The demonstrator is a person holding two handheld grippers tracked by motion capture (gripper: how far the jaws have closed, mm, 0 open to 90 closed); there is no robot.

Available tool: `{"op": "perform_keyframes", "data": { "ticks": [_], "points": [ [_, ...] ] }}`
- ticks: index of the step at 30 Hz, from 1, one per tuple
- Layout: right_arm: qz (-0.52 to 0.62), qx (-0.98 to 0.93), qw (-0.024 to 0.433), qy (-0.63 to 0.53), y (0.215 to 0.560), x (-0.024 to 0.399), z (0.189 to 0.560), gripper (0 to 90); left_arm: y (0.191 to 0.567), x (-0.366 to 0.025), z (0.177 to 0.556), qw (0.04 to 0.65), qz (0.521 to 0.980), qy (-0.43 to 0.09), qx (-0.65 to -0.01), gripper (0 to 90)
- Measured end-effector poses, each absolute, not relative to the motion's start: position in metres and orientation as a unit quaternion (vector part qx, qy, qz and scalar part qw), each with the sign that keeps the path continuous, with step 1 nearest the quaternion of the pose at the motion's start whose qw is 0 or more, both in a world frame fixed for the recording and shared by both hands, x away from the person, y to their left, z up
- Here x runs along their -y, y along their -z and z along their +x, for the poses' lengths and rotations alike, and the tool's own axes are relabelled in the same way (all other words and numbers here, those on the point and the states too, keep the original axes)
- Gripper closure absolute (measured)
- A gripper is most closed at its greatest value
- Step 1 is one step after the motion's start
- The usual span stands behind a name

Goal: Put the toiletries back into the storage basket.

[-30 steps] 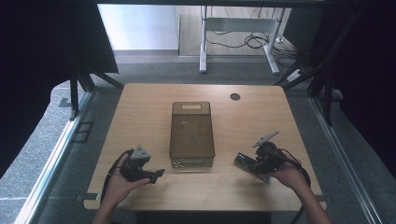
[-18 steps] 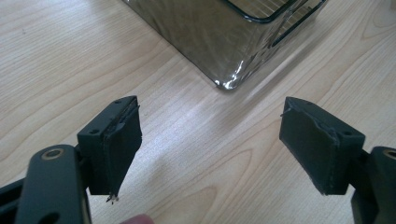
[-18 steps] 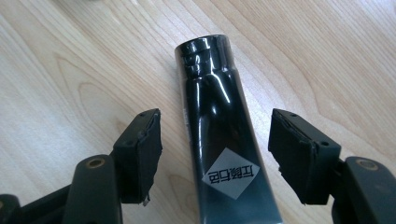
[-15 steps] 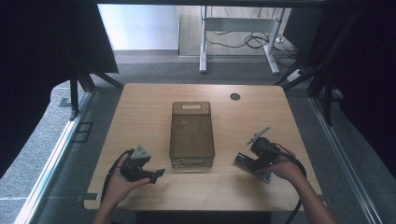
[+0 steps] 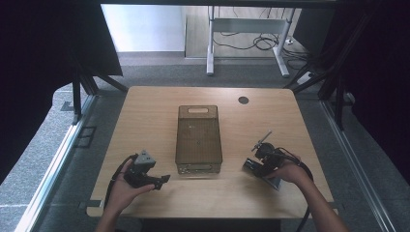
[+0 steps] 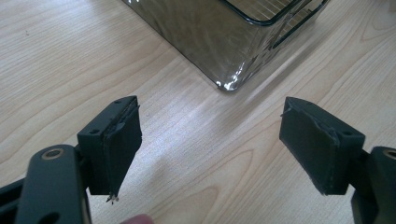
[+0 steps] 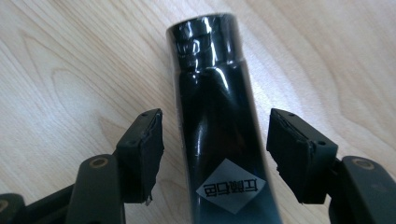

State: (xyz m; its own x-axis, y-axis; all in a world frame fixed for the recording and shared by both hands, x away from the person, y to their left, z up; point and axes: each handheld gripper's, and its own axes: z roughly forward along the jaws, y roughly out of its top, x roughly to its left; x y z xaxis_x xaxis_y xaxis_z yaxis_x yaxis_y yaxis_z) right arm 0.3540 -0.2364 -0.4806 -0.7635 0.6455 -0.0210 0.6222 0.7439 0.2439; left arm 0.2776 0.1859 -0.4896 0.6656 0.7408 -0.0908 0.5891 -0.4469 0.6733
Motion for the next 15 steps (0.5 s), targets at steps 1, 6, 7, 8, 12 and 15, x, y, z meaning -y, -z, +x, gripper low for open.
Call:
{"op": "perform_keyframes", "data": {
  "ticks": [1, 6, 7, 8, 12, 15],
  "points": [
    [0.340, -0.933, 0.050, -0.107, 0.483, 0.236, 0.354, 36.5, 0.490, -0.186, 0.278, 0.348, 0.844, -0.109, -0.394, 21.3],
    [0.339, -0.935, 0.051, -0.091, 0.492, 0.237, 0.357, 37.8, 0.490, -0.186, 0.278, 0.349, 0.842, -0.109, -0.397, 21.3],
    [0.340, -0.935, 0.049, -0.089, 0.493, 0.237, 0.357, 38.1, 0.490, -0.186, 0.278, 0.349, 0.842, -0.108, -0.397, 21.3],
    [0.339, -0.936, 0.048, -0.085, 0.494, 0.237, 0.358, 38.1, 0.490, -0.186, 0.278, 0.347, 0.843, -0.108, -0.397, 21.3],
    [0.337, -0.938, 0.038, -0.075, 0.500, 0.237, 0.360, 39.1, 0.491, -0.186, 0.278, 0.347, 0.843, -0.108, -0.397, 21.3],
    [0.338, -0.938, 0.029, -0.075, 0.502, 0.238, 0.363, 39.3, 0.491, -0.186, 0.278, 0.346, 0.843, -0.107, -0.397, 21.3]
  ]
}}
